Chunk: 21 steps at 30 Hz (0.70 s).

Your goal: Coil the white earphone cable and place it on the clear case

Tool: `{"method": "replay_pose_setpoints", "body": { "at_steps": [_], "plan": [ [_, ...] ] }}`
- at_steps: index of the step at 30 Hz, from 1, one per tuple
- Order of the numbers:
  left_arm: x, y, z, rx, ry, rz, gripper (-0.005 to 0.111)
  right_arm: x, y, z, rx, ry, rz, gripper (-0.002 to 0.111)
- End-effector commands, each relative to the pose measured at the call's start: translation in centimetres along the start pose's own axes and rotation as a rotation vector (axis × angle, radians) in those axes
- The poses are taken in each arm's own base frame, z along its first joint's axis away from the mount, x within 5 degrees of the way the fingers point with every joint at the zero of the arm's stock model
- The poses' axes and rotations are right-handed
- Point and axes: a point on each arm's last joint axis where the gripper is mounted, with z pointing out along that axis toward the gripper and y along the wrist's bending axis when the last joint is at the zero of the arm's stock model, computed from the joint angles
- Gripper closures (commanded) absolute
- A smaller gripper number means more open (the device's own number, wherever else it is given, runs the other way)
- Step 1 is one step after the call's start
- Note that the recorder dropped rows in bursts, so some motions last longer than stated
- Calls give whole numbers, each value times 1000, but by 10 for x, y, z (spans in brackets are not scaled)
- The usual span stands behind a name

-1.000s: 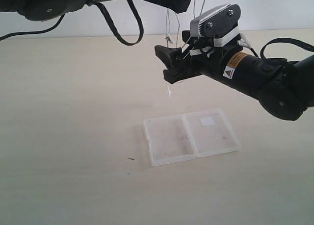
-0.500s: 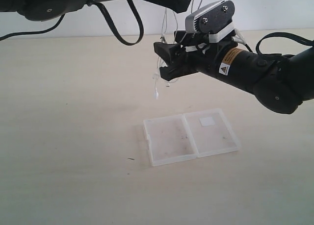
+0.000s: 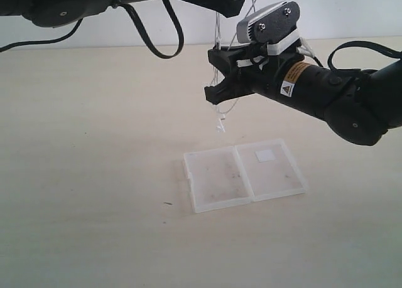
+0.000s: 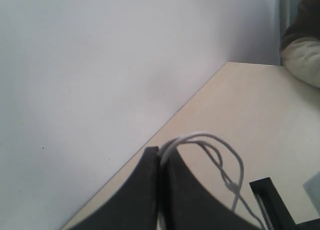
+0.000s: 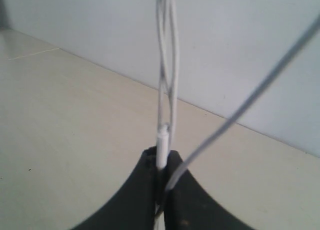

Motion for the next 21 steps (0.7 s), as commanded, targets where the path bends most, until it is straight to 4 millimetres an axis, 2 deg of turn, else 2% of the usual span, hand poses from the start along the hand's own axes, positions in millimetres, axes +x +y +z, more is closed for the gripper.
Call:
{"method": "replay_pose_setpoints", "body": {
  "at_steps": [1, 4, 6, 13, 15, 21],
  "plan": [
    [-6, -2, -1, 6, -26, -16, 107, -2, -1, -2, 17, 71, -7, 108],
    [-6, -2, -1, 7, -26, -14, 106, -9, -2, -5, 36, 102, -16, 108],
    [-6, -2, -1, 8, -25, -9, 99, -14, -2, -9, 47, 112, -22, 108],
    [-6, -2, -1, 8, -25, -7, 49, -23, -2, -18, 65, 180, -67, 108],
    [-6, -1, -1, 1, -16, -7, 45, -24, -2, -21, 69, 203, -83, 108],
    [-9, 5, -6, -25, -10, -16, 45, -28, -5, -32, 111, 299, -100, 108]
  ]
}}
